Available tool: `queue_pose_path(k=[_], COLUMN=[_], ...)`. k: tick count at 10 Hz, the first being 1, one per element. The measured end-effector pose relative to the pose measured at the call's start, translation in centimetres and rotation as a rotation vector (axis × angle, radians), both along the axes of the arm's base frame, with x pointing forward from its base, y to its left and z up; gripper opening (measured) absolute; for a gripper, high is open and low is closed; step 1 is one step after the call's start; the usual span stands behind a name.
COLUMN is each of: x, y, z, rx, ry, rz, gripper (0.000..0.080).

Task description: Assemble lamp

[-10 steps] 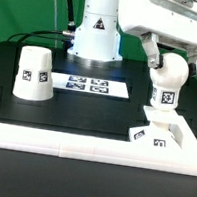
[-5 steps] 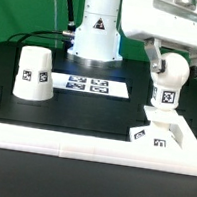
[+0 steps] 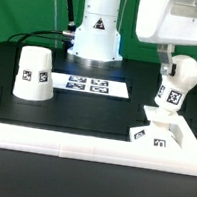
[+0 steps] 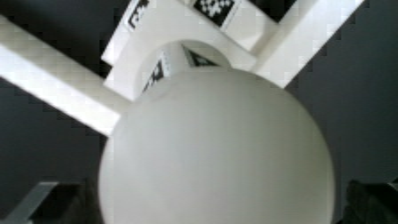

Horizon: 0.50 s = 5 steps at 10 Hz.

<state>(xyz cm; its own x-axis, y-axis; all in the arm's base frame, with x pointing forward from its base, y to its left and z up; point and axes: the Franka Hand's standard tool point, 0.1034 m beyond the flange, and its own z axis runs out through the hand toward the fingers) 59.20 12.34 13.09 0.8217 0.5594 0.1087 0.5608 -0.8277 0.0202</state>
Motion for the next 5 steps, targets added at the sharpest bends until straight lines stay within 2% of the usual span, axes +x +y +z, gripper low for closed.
queue_pose_path(k=[1, 5], x=[-0.1, 0.32], y=[-0.08, -0.89], z=[-0.11, -0.18], rx=[-0.005, -0.005], ry=[0.025, -0.001], rz=[0.001, 0.013], gripper=[0.0699, 0.0699])
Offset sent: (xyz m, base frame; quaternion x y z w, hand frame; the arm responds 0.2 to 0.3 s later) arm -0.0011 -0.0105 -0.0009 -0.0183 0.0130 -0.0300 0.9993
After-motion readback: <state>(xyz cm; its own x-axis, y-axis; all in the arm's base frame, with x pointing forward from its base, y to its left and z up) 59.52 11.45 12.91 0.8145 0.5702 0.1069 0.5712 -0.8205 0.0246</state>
